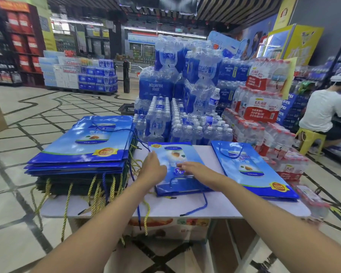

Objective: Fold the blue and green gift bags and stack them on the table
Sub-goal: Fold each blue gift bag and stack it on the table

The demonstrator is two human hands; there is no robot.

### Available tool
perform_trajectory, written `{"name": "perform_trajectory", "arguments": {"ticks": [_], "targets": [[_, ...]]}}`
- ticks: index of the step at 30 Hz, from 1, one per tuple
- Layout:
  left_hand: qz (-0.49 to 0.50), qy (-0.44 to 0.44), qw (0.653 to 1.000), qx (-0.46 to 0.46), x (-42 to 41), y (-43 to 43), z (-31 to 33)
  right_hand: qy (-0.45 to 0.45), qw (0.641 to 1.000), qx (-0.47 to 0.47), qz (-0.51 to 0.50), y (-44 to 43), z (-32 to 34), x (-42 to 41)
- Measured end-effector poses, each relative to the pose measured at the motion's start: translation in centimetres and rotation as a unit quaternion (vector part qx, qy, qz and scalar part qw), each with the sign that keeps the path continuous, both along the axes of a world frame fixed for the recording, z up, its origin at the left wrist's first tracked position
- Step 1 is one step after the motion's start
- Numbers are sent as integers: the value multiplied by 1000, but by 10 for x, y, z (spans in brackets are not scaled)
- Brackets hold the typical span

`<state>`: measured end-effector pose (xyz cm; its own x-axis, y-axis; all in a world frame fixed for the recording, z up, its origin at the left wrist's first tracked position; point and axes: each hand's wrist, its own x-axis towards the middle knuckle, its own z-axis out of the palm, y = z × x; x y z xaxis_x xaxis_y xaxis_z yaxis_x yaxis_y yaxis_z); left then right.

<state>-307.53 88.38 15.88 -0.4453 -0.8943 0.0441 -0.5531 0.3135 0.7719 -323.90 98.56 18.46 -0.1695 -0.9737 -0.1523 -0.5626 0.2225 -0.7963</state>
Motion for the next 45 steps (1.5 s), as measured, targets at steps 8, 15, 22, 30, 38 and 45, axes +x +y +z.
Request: {"name": "perform_trajectory", "arguments": {"ticks": [8,15,22,30,38,45], "targets": [[-193,-185,941,-207,15,22,-28,175,978,-109,26,25,4,-18],[-178,-199,923,-277,15,17,-43,261,941,-34,213,78,-21,-4],[-172,-189,927,-274,16,22,-44,-18,994,-103,-39,59,-7,-26],[-246,-177,908,-289,18,20,-47,-247,896,-269,-252,8,58,-85],[-236,-233,905,-266,17,24,-41,254,963,-45,82,18,33,-68],[-233,-240,911,-241,15,23,-43,340,933,16,117,21,21,-71]]}}
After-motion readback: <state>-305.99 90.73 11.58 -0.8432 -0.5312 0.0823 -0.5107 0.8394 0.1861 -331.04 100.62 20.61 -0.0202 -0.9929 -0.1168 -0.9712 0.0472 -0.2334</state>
